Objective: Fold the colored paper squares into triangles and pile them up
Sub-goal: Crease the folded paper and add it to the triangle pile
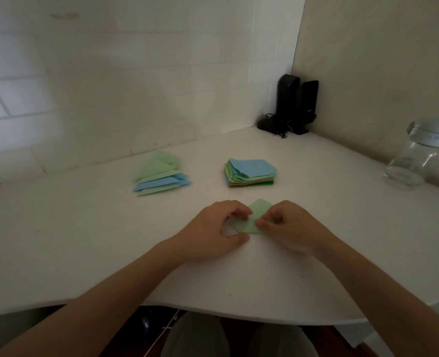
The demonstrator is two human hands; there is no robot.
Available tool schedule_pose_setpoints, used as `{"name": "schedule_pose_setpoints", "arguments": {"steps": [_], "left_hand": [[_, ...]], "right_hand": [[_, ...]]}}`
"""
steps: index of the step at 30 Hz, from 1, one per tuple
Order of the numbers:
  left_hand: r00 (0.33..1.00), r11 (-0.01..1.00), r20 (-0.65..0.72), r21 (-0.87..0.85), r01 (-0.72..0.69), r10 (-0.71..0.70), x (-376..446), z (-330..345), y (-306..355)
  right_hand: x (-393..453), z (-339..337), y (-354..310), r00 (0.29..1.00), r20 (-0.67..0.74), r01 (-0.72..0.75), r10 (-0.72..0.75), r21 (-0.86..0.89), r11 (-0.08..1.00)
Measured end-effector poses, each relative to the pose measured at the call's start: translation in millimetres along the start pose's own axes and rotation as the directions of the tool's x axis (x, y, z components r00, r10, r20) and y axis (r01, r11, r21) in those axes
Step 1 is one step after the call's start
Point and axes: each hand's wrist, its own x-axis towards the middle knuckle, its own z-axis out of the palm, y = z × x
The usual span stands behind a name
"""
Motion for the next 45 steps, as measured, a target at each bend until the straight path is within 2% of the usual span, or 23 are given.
{"name": "schedule_pose_setpoints", "arguments": {"steps": [4, 6, 10, 13, 15, 18, 23, 27, 31, 35, 39, 45], "left_hand": [[0.991, 0.981, -0.035, 0.152, -0.122, 0.129, -2.5, 4.8, 2.0], [0.976, 0.952, -0.065, 0.245, -0.185, 0.207, -0.5, 7.4, 2.9], [0.953, 0.908, -0.099, 0.347, -0.236, 0.286, 2.2, 12.0, 4.3], [0.948, 0.897, -0.095, 0.363, -0.252, 0.305, 2.3, 13.8, 4.5], [0.953, 0.914, -0.089, 0.323, -0.248, 0.29, 3.3, 14.5, 4.7], [0.973, 0.961, -0.092, 0.201, -0.188, 0.21, 5.9, 15.8, 6.3], [0.986, 0.99, -0.114, 0.092, -0.11, 0.12, 13.5, 16.0, 10.1], [0.982, 0.989, -0.164, 0.125, -0.074, 0.094, 17.0, 17.3, 12.0], [0.969, 0.997, -0.248, 0.073, 0.026, -0.007, 19.8, 21.9, 10.5], [0.967, 0.99, -0.22, 0.032, 0.137, -0.127, 23.8, 25.0, 8.1], [0.969, 0.987, -0.194, 0.023, 0.161, -0.154, 27.6, 22.0, 5.7], [0.98, 0.992, -0.155, -0.01, 0.126, -0.126, 23.7, 13.8, 2.3]], "right_hand": [[-1.8, -12.7, -0.9, 0.992, 0.106, -0.073, 0.06, 0.12, 0.99], [-1.9, -13.1, -0.3, 0.994, 0.098, -0.055, 0.044, 0.117, 0.992], [-8.9, -4.9, 6.2, 0.991, -0.068, 0.118, -0.115, 0.043, 0.992], [-17.0, -0.4, 17.9, 0.945, -0.175, 0.279, -0.278, -0.018, 0.96], [-20.4, 0.6, 25.4, 0.917, -0.221, 0.327, -0.332, -0.061, 0.943], [-21.2, 2.3, 31.9, 0.907, -0.21, 0.351, -0.365, -0.104, 0.931], [-18.8, 3.1, 34.2, 0.921, -0.225, 0.316, -0.317, -0.042, 0.948], [-16.5, 4.3, 36.6, 0.931, -0.223, 0.294, -0.288, -0.007, 0.956], [-13.3, 13.3, 33.3, 0.92, -0.324, 0.239, -0.222, 0.01, 0.971], [-12.1, 21.5, 30.1, 0.893, -0.42, 0.18, -0.163, 0.0, 0.984], [-11.1, 19.1, 30.0, 0.916, -0.381, 0.139, -0.122, 0.017, 0.99], [-5.1, 8.2, 30.7, 0.968, -0.239, 0.089, -0.071, 0.065, 0.994]]}}
